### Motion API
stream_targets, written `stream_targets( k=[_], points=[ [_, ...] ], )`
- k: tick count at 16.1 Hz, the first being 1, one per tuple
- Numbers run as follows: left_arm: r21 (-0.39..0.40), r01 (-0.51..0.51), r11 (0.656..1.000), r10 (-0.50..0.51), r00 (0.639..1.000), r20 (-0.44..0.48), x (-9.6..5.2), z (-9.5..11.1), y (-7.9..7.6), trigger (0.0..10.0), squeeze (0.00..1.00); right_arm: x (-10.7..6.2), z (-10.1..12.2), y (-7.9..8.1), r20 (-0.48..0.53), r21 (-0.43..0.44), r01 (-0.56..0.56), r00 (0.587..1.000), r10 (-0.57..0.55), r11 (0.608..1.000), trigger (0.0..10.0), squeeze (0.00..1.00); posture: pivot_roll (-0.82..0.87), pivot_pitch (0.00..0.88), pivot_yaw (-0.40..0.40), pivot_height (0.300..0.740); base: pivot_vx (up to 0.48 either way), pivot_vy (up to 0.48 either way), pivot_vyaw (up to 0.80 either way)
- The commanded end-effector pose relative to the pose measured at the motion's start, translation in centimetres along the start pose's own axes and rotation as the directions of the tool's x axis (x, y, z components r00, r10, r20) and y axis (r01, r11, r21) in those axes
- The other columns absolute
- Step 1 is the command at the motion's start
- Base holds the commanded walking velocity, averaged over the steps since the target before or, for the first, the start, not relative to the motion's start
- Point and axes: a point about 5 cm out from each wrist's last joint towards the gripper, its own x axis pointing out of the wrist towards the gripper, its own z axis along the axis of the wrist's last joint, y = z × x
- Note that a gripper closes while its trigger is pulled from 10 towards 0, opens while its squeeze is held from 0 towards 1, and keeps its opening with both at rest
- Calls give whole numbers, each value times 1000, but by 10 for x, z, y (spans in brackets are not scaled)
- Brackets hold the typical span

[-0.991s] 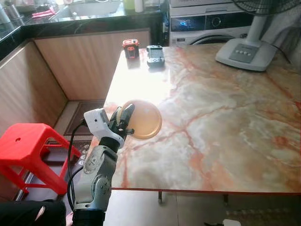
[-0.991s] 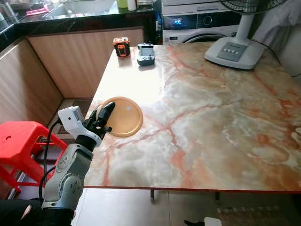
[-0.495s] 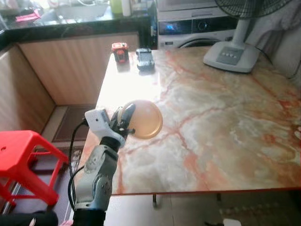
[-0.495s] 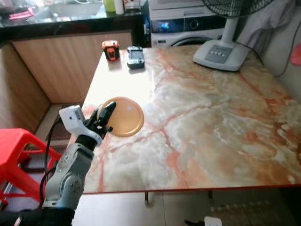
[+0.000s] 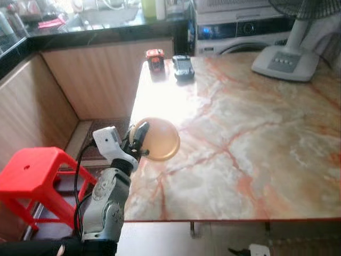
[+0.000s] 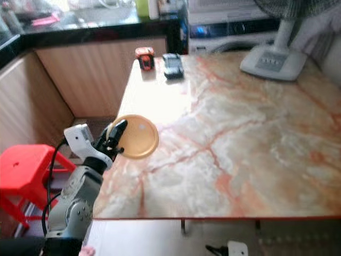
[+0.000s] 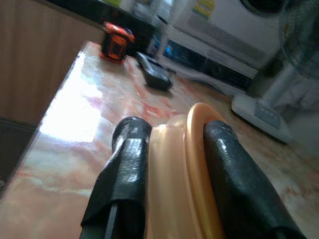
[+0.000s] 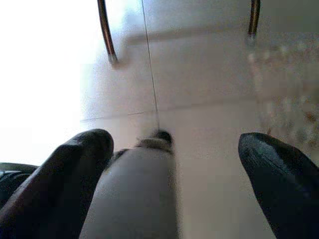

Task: Restocking fridge

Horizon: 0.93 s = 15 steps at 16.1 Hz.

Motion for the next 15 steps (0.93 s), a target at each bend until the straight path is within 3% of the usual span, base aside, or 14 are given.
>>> stream_targets(
  k=[1,7,15],
  points=[
    [-32,25,999,-24,1000,19,1,1,-9,10000,0,-2,-9,3,-32,4,-7,999,7,1000,10000,0,-41,0,135,740,0,255,0],
    [-35,32,999,-31,999,14,1,0,-10,10000,0,-2,-10,3,-33,8,-4,999,4,1000,10000,0,-41,0,135,740,0,247,0],
    [-37,36,999,-35,999,12,1,-1,-9,10000,0,-1,-9,3,-34,11,-3,999,3,1000,10000,0,-45,0,135,740,0,0,0]
  ],
)
